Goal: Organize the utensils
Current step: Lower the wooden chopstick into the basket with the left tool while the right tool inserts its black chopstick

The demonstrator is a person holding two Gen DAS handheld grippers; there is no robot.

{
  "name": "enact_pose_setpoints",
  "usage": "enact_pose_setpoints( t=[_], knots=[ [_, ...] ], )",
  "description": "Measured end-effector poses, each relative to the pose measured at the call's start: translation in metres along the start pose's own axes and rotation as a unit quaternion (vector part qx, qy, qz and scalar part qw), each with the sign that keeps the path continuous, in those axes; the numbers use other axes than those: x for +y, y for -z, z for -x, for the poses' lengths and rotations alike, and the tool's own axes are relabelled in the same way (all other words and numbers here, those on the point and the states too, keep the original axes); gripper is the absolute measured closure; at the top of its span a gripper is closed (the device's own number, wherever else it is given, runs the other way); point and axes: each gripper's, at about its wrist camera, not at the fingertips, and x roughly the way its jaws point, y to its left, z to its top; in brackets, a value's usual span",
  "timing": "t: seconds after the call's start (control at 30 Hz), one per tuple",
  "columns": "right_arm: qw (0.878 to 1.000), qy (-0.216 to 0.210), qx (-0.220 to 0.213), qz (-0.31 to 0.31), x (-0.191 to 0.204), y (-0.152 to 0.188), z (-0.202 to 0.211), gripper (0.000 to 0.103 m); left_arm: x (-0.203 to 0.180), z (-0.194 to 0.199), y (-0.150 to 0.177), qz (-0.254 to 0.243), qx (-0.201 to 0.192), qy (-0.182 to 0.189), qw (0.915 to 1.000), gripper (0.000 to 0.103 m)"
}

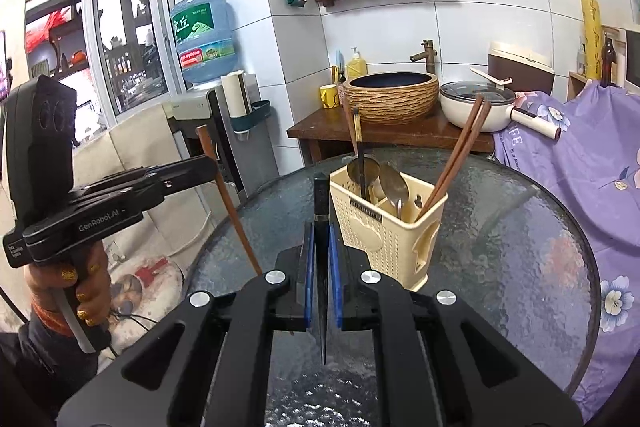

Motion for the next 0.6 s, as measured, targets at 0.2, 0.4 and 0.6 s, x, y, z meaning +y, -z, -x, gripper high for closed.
enact_pose_setpoints(
  t=[0.2,0.4,0.6],
  knots=[
    [1.0,-0.005,-0.02,-0.005,0.0,-0.04,0.01,0.095,0.001,-0.004,-0.044,0.003,-0.014,0.0,0.9999,0.096],
    [0.998,0.017,-0.067,-0.009,-0.002,-0.096,0.027,0.095,0.007,-0.007,-0.105,0.011,-0.048,-0.024,0.9985,0.096],
    [0.993,0.065,-0.094,0.004,-0.005,-0.142,0.017,0.095,0.008,-0.026,-0.151,0.026,-0.078,-0.046,0.9956,0.096]
  ],
)
